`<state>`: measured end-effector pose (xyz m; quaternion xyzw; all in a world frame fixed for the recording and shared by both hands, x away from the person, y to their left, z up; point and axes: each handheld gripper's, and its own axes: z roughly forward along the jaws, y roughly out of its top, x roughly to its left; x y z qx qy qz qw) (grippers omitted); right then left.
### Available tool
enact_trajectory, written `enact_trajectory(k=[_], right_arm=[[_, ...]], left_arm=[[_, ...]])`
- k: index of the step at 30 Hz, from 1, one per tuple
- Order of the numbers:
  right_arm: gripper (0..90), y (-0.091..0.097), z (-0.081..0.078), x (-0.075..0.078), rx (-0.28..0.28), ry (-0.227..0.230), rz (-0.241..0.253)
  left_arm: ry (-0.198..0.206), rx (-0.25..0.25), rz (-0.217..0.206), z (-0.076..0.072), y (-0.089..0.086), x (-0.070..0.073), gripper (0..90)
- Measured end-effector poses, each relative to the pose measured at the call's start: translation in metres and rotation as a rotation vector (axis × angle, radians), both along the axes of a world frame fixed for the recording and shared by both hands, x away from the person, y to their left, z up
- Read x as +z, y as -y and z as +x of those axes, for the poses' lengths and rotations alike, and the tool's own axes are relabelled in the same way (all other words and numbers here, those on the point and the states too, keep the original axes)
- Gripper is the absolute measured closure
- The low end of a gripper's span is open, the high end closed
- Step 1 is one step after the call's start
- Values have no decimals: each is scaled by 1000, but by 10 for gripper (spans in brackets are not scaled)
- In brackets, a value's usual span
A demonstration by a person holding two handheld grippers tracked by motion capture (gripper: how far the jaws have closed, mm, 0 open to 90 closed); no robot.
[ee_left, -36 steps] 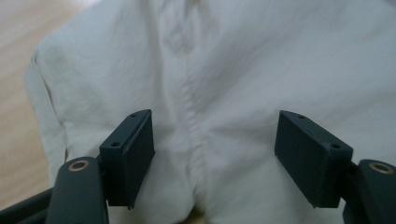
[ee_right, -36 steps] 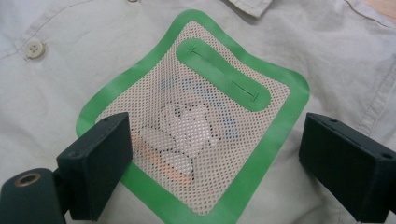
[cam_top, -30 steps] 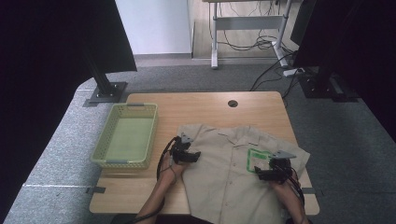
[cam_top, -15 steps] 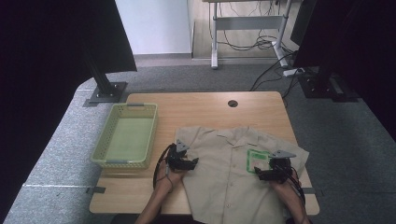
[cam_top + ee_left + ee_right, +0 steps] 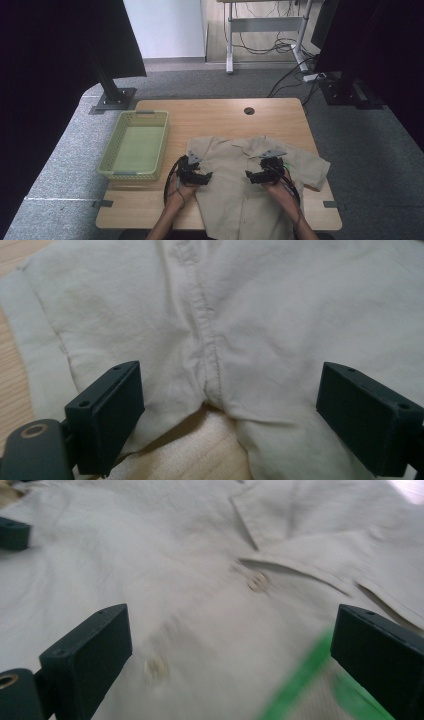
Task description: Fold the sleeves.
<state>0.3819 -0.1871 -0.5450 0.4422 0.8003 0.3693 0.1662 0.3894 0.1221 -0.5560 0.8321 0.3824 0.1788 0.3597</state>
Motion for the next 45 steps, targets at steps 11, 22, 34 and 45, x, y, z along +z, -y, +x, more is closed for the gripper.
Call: enact_trajectory(k=[11,22,34,45], right_arm=[[25,-11,-3,-18,-3,16,-53],[26,-3,-22,-18,2,15,-50],[57,14,-34,-1,-6,53,-30],[39,47,-28,-18,-96,14,-47]], left_arm=[[21,69,-73,9,-23,19,152],[-12,154,1,25,-31,3,171],[26,106,-56,17,-29,3,663],[-40,131,-84,17,-35,14,876]])
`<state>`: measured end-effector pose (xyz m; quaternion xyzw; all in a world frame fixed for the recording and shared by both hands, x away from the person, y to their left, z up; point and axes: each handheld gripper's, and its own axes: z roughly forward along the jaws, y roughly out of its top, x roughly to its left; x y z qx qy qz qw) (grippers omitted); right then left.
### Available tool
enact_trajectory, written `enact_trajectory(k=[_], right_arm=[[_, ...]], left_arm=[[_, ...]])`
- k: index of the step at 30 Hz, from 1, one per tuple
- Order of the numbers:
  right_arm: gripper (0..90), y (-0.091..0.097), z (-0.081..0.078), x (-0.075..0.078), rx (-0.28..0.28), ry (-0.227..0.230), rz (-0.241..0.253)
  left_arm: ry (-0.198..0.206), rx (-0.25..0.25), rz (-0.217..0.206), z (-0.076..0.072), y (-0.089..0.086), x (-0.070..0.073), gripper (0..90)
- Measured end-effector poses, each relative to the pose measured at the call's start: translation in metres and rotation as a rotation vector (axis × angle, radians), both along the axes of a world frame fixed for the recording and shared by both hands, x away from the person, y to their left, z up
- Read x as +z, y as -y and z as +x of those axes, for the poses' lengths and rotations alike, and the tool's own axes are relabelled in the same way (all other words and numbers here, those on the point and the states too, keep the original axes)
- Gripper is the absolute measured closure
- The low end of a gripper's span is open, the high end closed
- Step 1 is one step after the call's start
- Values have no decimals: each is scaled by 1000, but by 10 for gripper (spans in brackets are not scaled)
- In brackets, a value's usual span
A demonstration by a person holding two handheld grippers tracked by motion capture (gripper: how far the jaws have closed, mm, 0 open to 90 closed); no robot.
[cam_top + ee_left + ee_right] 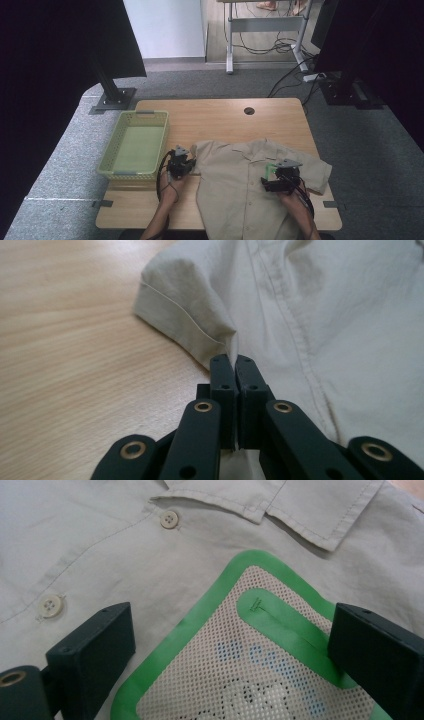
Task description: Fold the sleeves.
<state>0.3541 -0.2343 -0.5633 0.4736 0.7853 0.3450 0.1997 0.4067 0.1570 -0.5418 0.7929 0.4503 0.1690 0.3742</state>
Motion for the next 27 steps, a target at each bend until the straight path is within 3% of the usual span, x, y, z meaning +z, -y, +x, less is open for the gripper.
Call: enact_trajectory(k=[8,12,15,19,23,25,27], right_arm=[[26,-18,8,0,-17,-1,-4],[27,-33,10,0,-18,-1,-5],[27,-43,11,0,-12,1,-5],[29,-54,12,0,8,2,-6],[29,-55,12,0,14,1,-5],[30,-55,12,1,15,1,-4],[30,-55,12,1,18,0,-3]], left_arm=[[80,2,-3,-11,-3,30,875],[131,-44,7,-21,11,42,873],[164,-92,42,-28,28,46,863],[134,-150,89,-29,49,32,835],[22,-195,103,-20,59,5,737],[13,-204,119,-19,61,1,649],[19,-221,85,-20,59,6,551]])
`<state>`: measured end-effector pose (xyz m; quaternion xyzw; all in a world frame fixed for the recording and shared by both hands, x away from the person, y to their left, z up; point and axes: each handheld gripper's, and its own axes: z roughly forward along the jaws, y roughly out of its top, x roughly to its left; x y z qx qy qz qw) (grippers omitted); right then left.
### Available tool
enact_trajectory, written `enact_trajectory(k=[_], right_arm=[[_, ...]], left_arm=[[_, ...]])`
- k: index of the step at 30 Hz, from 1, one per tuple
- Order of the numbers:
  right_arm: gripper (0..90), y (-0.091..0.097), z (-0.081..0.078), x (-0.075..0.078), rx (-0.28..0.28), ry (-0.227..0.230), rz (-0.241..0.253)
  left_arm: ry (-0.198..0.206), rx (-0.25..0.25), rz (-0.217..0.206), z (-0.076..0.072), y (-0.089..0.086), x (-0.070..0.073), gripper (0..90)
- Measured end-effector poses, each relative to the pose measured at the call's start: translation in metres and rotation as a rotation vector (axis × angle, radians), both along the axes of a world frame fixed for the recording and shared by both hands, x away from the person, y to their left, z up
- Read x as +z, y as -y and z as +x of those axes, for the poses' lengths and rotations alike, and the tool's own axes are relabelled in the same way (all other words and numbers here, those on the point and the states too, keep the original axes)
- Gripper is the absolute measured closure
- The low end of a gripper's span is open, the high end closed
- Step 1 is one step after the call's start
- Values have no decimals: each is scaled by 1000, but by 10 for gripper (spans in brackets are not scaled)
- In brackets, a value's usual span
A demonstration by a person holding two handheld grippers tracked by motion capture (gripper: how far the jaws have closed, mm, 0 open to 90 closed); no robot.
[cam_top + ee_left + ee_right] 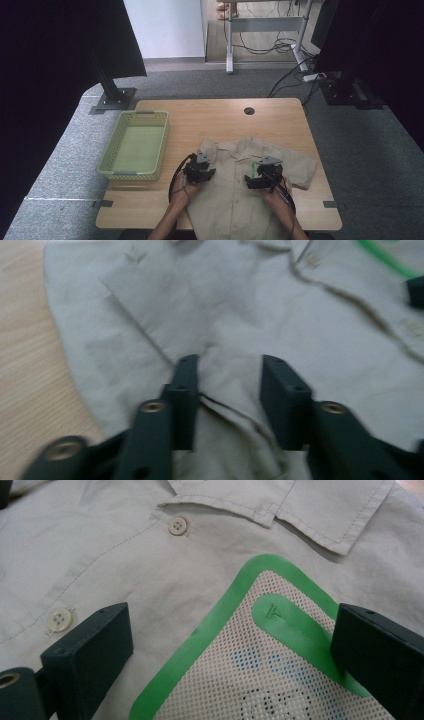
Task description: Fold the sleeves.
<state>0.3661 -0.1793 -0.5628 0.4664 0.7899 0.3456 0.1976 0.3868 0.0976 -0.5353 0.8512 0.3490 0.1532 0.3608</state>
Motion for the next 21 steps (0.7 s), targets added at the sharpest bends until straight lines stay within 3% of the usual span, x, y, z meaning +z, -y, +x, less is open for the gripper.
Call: enact_trajectory(k=[3,8,10,18,20,21], right_arm=[[30,1,0,0,7,0,0],[29,2,0,0,18,0,0],[28,2,0,0,27,-1,-1],[50,4,-2,2,77,0,-2],[44,5,-3,3,93,10,-8],[41,5,-3,4,96,13,-8]], left_arm=[[27,-12,-56,-3,-4,14,439],[48,33,-69,-2,-16,23,323],[51,68,-46,1,-22,20,307],[-4,145,49,15,-35,-10,285],[-7,149,4,16,-39,-14,267],[4,146,3,16,-40,-16,256]])
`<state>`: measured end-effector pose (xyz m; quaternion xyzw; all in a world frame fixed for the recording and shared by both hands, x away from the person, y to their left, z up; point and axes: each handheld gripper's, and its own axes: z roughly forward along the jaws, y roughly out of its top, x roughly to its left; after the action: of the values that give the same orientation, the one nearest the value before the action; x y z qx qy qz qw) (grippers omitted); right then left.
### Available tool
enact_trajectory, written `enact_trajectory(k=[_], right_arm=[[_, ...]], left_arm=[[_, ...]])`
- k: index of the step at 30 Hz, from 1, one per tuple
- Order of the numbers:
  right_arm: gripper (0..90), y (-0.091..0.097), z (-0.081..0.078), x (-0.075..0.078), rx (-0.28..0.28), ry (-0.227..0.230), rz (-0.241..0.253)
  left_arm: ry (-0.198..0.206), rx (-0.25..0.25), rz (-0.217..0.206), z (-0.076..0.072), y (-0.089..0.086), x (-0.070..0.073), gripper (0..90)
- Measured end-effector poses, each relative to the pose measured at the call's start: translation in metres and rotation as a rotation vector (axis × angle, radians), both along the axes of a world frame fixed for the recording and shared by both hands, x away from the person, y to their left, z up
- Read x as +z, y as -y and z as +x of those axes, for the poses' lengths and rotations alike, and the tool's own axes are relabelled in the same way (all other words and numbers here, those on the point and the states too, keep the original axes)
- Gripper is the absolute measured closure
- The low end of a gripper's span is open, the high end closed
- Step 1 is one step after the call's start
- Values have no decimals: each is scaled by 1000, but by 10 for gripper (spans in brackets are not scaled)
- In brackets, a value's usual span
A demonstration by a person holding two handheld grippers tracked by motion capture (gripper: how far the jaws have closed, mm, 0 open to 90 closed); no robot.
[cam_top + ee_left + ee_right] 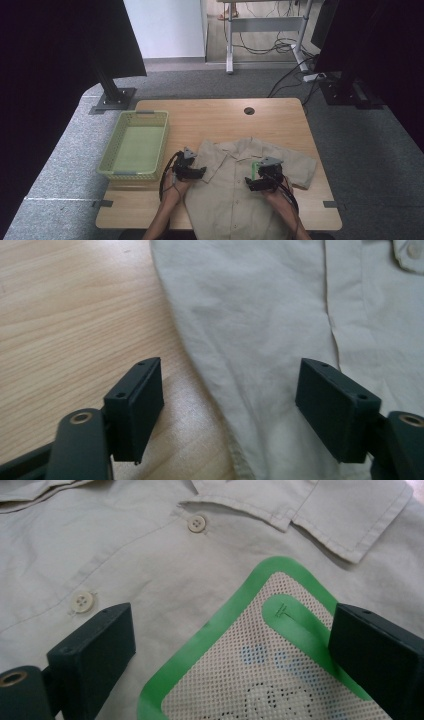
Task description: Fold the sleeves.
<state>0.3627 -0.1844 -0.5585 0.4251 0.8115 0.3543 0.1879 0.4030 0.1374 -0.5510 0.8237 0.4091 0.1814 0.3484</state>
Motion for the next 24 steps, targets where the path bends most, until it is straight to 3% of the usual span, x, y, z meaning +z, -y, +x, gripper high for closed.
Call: enact_trajectory(k=[3,10,24], right_arm=[[34,4,-1,3,2,5,8],[0,26,-2,13,-28,-1,-1],[40,104,-5,26,-244,55,17]], left_arm=[[28,-16,-21,0,-3,-4,217],[24,-13,-19,-1,-5,-4,188],[24,-6,-19,-1,-12,-4,179]])
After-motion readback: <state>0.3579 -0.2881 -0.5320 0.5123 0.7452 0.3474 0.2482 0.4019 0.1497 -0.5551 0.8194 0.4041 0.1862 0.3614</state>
